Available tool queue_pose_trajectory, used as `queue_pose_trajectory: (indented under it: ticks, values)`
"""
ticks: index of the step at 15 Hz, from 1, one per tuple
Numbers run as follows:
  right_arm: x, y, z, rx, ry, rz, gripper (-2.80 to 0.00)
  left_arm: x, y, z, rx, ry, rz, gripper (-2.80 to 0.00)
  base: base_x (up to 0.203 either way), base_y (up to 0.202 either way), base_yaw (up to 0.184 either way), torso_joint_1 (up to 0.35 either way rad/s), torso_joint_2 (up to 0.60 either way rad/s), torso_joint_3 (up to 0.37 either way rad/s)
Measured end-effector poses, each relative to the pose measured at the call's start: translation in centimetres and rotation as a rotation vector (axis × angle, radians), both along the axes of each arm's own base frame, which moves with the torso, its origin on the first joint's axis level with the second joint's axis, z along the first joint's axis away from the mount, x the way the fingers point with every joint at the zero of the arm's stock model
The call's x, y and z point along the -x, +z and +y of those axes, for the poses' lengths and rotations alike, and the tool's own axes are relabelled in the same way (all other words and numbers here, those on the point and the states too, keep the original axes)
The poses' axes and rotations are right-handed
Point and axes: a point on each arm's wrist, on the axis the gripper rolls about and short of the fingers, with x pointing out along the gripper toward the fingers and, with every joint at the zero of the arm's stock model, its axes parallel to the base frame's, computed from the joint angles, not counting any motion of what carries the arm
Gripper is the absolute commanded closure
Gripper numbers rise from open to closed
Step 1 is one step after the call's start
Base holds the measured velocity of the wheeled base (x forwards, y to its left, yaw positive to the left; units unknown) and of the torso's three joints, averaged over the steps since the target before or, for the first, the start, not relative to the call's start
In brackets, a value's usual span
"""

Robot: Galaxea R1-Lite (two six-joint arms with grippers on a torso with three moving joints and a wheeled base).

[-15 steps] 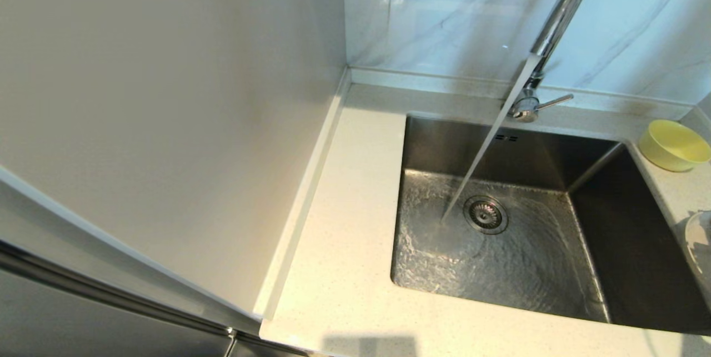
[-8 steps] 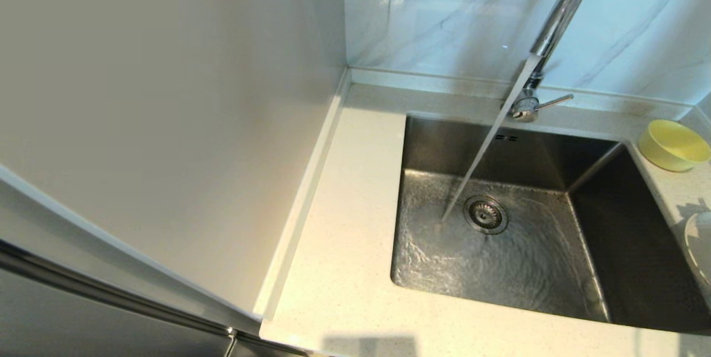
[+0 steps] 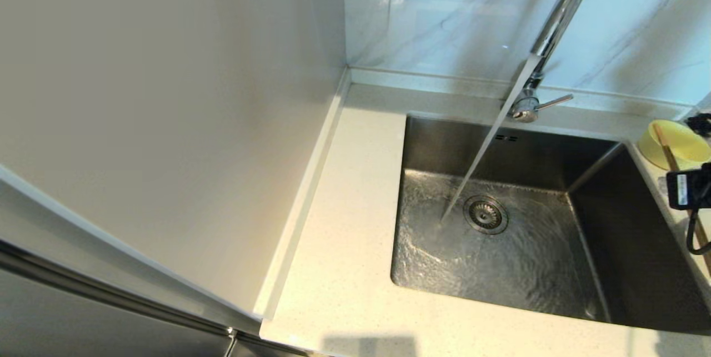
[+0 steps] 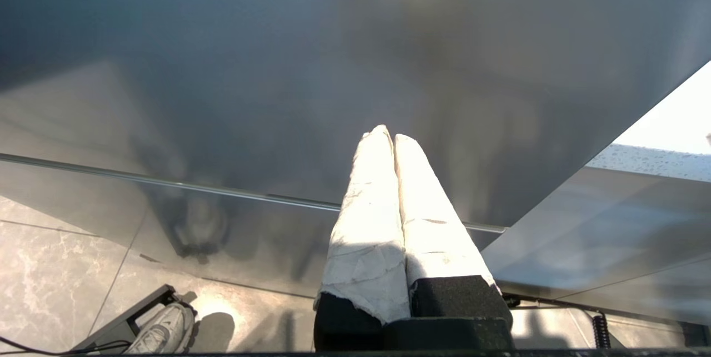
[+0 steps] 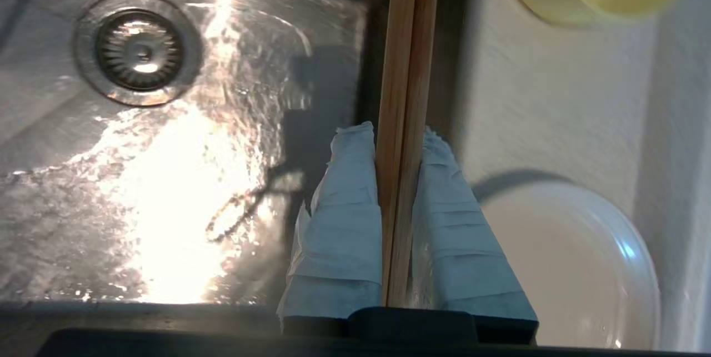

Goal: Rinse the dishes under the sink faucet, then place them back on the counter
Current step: Rinse the chopsticks

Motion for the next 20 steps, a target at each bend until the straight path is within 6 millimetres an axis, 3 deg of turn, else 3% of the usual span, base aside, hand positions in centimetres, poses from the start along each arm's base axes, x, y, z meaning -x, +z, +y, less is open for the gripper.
queue_pose_trajectory:
  ticks: [4, 8, 13, 20]
  values:
    - [-1.5, -0.2, 6.5, 0.073, 0.105, 0.01, 0.0, 0.0, 0.0, 0.0, 0.0, 0.0, 0.0, 0.0, 0.0, 0.0, 0.0, 0.0, 0.0, 0.0]
    - [-2.7, -0.7, 10.9, 0.118, 0.165, -0.027, 0.0, 0.0, 0.0, 0.0, 0.0, 0.0, 0.0, 0.0, 0.0, 0.0, 0.0, 0.0, 0.0, 0.0]
    - [-4.6, -1.5, 13.2, 0.104, 0.216, -0.114, 0.0, 0.0, 0.0, 0.0, 0.0, 0.0, 0.0, 0.0, 0.0, 0.0, 0.0, 0.0, 0.0, 0.0]
    - [-5.0, -2.3, 15.6, 0.073, 0.251, -0.109, 0.0, 0.0, 0.0, 0.0, 0.0, -0.001, 0.0, 0.0, 0.0, 0.0, 0.0, 0.0, 0.0, 0.0]
